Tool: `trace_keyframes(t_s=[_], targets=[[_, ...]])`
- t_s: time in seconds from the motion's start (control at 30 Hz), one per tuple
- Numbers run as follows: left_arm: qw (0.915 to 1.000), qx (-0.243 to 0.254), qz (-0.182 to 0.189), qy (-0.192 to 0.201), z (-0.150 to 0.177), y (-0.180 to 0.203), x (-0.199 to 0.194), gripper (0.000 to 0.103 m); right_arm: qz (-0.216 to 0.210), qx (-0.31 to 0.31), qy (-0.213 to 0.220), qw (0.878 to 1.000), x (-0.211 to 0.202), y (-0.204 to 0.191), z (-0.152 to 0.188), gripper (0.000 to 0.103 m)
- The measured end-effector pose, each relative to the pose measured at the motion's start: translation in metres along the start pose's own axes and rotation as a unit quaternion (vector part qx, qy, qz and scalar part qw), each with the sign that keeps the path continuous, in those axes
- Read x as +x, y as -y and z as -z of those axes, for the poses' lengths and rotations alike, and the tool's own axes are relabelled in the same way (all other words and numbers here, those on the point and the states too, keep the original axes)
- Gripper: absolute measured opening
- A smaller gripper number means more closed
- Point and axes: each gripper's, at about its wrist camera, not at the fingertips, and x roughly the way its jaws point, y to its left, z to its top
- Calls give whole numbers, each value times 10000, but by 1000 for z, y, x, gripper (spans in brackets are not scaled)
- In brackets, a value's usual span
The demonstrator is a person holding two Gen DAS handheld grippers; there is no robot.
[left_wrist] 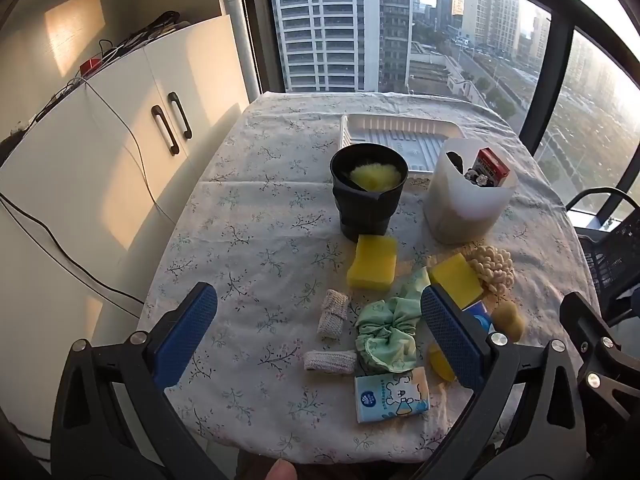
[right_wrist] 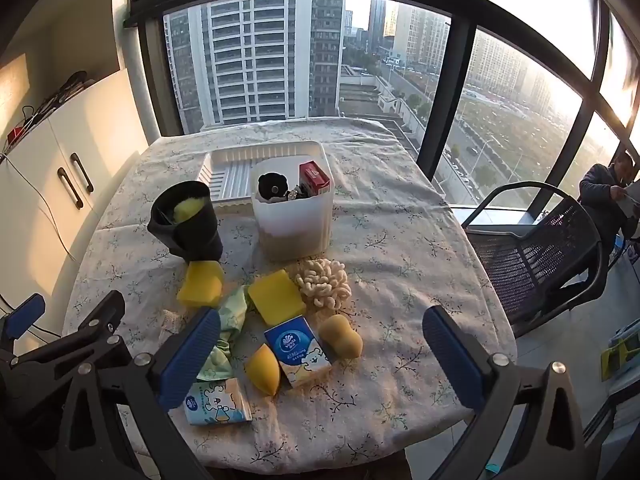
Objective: Organize soft objects
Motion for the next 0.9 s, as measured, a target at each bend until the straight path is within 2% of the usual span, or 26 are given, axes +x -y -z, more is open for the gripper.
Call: trace_keyframes(t_s=[0.9], targets=[[9999,-38,97,22,1,-1,-3,103,-63,51,-3,10000,-2,-1,-3,103]])
